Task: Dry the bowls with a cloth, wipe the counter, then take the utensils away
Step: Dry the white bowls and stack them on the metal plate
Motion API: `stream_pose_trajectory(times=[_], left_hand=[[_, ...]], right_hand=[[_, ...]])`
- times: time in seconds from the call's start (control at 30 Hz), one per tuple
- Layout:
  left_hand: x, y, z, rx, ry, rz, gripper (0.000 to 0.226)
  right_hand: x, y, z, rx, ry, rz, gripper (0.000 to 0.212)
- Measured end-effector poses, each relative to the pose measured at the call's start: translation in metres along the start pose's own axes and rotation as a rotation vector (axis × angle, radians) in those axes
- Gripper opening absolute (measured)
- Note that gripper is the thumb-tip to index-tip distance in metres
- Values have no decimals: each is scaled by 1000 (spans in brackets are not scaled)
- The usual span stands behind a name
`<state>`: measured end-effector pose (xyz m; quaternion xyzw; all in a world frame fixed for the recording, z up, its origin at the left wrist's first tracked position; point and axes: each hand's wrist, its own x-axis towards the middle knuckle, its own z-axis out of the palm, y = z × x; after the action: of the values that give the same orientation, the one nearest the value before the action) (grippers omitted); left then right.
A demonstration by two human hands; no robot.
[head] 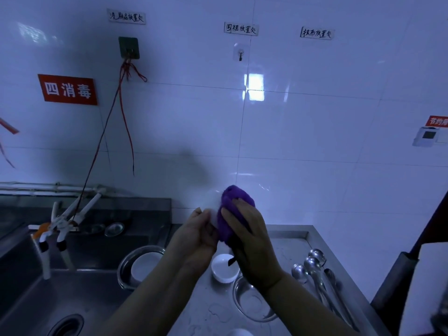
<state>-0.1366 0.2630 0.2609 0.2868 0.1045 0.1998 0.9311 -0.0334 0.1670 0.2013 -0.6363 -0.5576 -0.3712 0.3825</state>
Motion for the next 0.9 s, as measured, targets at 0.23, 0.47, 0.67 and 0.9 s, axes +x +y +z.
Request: stream_pose_trajectory(times=[0.23, 0.47, 0.67, 0.9], left_hand=[[-2, -13, -2, 9, 20, 21, 20], [-2, -1, -3, -152, -17, -48, 39], [-1, -1, -9, -138, -50, -12, 27], [7, 3, -39, 120, -147, 51, 26]], right_hand=[[23, -16, 7, 53, 4, 175, 38], [5, -10, 12, 68, 155, 143, 34], [5, -15, 14, 583, 320, 543, 44], [29, -14, -1, 863, 253, 869, 32]])
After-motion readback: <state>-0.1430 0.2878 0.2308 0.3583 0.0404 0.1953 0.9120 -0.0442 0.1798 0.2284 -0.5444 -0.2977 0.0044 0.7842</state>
